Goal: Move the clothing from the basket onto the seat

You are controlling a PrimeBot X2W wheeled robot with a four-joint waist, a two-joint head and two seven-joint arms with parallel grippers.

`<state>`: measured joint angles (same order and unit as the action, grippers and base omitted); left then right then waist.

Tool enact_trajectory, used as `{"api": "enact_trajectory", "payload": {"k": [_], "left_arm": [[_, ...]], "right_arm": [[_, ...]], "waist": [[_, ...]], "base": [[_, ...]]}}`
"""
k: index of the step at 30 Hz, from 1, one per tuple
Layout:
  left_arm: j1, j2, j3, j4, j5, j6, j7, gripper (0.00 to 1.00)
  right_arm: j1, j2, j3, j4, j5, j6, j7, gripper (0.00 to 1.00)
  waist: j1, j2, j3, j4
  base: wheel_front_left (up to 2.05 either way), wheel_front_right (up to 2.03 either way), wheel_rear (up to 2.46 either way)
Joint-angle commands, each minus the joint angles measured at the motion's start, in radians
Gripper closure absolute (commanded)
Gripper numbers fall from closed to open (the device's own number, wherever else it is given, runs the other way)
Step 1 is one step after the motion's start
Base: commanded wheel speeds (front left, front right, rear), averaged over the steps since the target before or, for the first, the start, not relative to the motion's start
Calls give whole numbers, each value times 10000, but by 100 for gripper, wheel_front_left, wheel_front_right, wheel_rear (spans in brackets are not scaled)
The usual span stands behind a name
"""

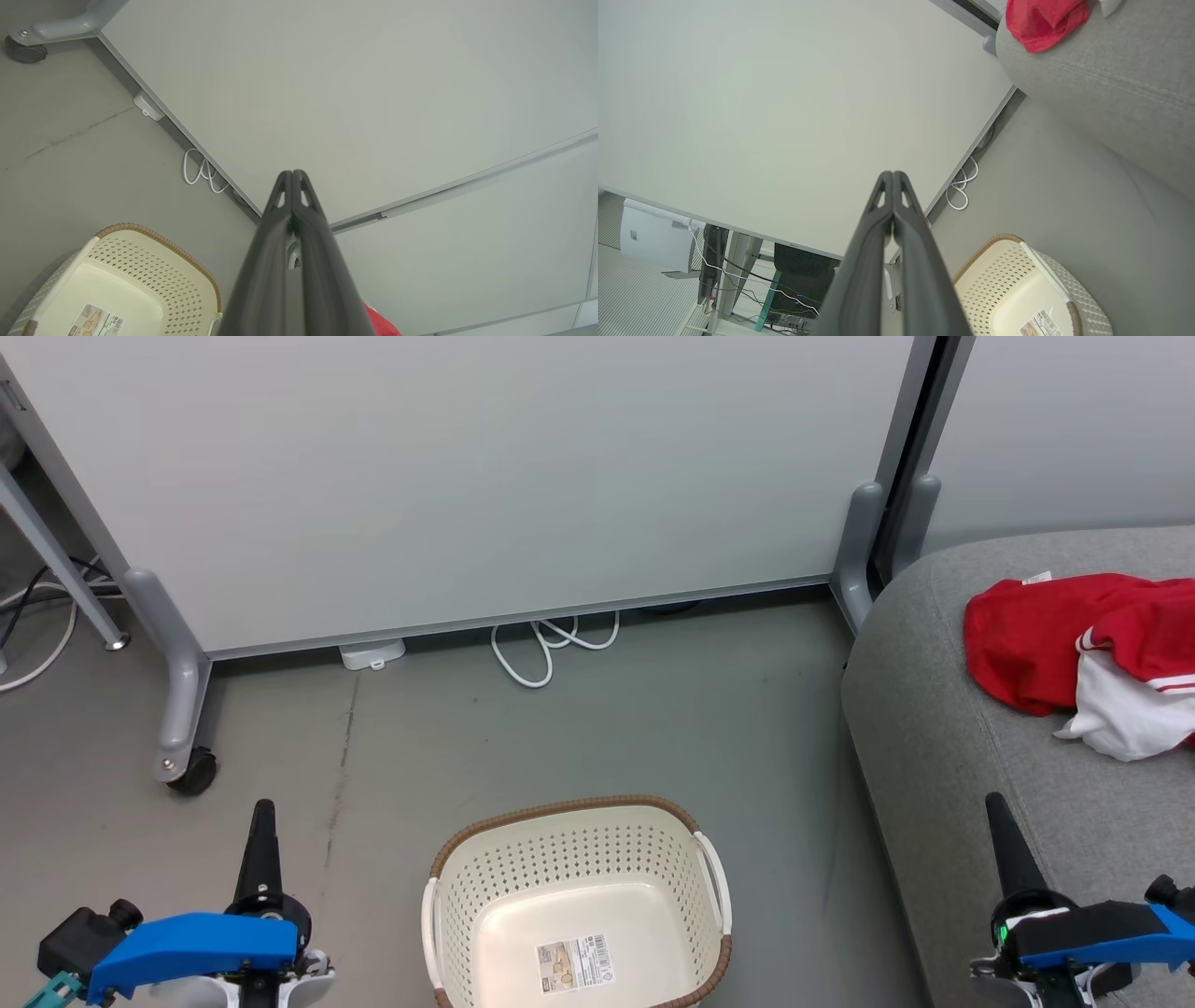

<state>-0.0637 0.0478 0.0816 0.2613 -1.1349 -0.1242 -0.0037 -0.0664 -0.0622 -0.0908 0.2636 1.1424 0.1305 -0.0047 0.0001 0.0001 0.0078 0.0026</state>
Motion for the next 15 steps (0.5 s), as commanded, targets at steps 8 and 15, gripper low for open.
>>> {"api": "enact_trajectory", "payload": {"k": [8, 15], "left_arm": [[-282, 33, 94, -126, -879, -71, 222, 100], [-316, 34, 143, -135, -1543, -78, 401, 100]], "right_arm": [[-263, 26, -63, -135, 888, 3, 229, 100], [-310, 43, -94, -146, 1537, 3, 397, 100]], "waist": [[-1, -1, -6, -3], [-1, -1, -12, -7]], "base": [[0, 0, 0], [0, 0, 0]]}}
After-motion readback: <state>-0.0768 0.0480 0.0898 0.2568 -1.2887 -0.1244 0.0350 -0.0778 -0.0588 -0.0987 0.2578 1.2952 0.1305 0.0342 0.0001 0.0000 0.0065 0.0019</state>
